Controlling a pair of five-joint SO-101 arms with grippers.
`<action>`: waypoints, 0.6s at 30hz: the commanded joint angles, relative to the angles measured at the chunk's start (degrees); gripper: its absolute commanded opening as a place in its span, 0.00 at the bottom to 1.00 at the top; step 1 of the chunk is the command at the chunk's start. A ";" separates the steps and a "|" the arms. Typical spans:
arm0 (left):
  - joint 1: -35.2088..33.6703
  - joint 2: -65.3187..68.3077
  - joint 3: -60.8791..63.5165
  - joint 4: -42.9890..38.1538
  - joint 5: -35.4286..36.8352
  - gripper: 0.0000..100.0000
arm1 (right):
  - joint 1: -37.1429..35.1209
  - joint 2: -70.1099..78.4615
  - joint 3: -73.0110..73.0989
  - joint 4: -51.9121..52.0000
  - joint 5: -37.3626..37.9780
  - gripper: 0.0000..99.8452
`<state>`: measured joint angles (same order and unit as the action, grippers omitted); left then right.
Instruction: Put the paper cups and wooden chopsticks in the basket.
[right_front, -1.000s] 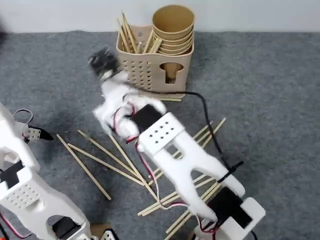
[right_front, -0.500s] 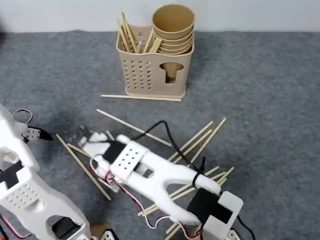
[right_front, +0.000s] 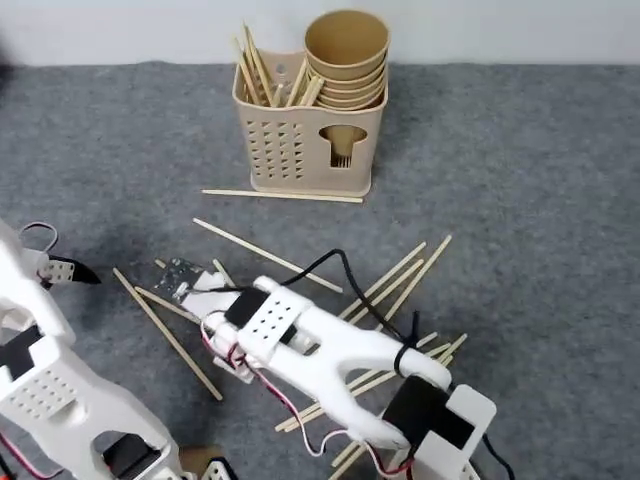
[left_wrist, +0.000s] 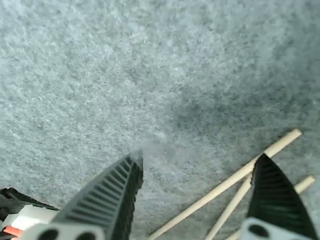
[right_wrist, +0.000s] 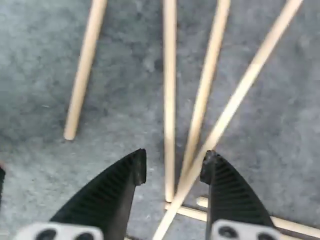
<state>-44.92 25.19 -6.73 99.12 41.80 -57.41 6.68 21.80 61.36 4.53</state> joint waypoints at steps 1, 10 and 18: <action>-0.26 -3.52 0.13 1.41 -0.53 0.33 | 2.51 0.57 -0.35 -0.66 1.49 0.19; -0.26 -3.60 0.13 1.41 -0.44 0.33 | 3.03 3.47 -0.18 -3.12 2.64 0.19; -0.35 -3.69 0.13 1.41 -0.35 0.33 | 3.12 8.66 -0.18 -9.63 0.62 0.13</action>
<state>-44.92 25.19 -6.73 99.12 41.80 -54.95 13.80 21.80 54.68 6.55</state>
